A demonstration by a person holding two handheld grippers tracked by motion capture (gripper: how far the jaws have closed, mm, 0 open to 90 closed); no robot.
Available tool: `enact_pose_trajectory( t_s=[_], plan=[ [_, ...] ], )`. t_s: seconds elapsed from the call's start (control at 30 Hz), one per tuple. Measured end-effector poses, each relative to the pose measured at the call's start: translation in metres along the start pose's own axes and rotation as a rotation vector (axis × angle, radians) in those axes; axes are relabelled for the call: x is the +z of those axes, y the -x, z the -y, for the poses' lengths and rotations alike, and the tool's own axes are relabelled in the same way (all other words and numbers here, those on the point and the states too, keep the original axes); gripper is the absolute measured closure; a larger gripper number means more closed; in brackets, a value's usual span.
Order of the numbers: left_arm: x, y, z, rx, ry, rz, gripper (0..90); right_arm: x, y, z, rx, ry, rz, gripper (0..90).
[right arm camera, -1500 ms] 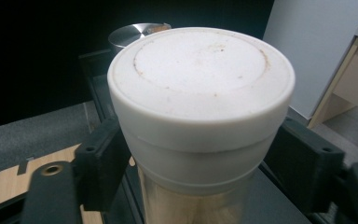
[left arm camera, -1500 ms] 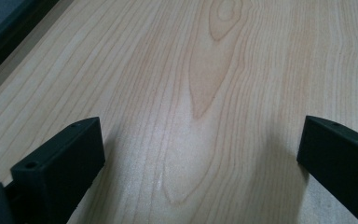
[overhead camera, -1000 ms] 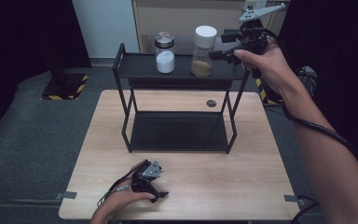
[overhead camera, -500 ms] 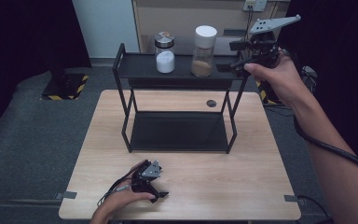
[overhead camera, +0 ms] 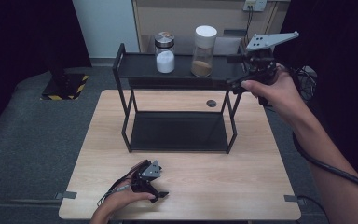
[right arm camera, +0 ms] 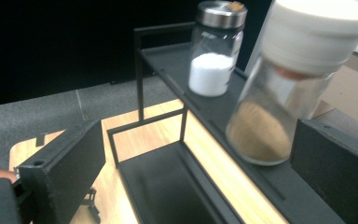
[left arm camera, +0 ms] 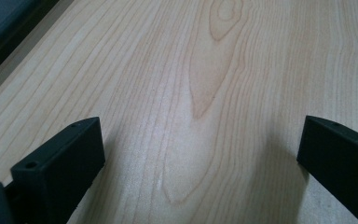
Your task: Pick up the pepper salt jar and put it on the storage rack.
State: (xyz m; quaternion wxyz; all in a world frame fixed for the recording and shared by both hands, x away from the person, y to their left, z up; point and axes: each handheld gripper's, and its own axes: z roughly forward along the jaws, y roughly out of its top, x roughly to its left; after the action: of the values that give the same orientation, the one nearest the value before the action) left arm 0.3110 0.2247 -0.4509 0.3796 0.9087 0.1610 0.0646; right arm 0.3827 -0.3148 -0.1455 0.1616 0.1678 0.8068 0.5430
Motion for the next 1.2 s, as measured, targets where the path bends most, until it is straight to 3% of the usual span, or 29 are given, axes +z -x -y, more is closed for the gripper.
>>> enact_pose_trajectory(
  t_s=[0.57,0.93,1.2],
  plan=[
    [0.000,0.000,0.000,0.000,0.000,0.000,0.0,0.006,-0.037,0.059,0.020,-0.005,-0.010,3.9],
    [0.000,0.000,0.000,0.001,0.000,-0.001,0.0,0.021,-0.048,0.099,0.034,-0.030,-0.043,3.9],
    [0.000,0.000,0.000,0.001,0.000,-0.001,0.0,0.031,-0.049,0.126,0.059,-0.040,-0.070,3.8]
  ],
)
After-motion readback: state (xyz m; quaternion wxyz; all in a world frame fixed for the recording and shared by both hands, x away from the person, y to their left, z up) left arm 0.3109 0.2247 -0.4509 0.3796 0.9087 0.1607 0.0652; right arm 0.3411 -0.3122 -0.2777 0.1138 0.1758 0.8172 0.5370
